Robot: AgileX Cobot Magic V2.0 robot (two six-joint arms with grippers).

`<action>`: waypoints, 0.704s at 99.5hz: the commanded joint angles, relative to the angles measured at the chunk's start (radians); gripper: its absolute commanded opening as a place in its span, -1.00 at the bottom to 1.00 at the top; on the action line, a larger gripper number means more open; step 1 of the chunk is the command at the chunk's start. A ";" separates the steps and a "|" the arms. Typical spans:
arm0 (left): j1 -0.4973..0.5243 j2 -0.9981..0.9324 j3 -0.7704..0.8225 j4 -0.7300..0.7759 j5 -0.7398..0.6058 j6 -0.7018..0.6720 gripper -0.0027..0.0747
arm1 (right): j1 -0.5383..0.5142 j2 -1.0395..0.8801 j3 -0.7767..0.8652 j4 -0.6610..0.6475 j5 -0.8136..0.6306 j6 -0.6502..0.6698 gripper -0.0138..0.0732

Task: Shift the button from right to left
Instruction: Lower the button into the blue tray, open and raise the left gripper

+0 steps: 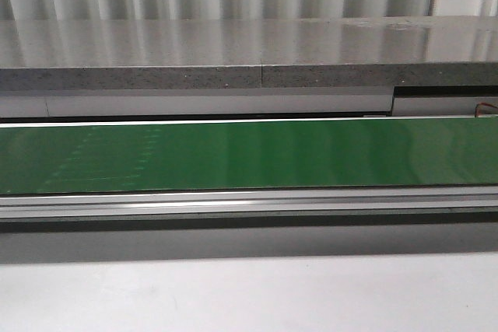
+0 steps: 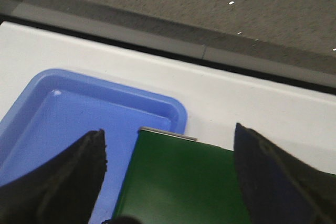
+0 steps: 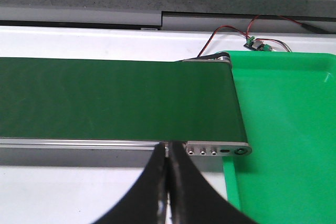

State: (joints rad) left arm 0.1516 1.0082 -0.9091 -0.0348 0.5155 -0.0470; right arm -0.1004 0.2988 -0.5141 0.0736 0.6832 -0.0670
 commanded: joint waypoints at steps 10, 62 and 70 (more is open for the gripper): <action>-0.077 -0.224 0.062 -0.002 -0.065 -0.012 0.21 | -0.003 0.008 -0.022 -0.005 -0.066 -0.006 -0.84; -0.132 -0.651 0.267 -0.007 0.008 -0.012 -0.98 | -0.003 0.008 -0.022 -0.005 -0.066 -0.006 -0.84; -0.132 -0.656 0.275 -0.007 0.015 -0.012 -0.98 | -0.003 0.008 -0.022 -0.005 -0.066 -0.006 -0.84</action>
State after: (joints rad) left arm 0.0263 0.3508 -0.6145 -0.0348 0.5914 -0.0494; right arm -0.1004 0.2988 -0.5141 0.0736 0.6832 -0.0670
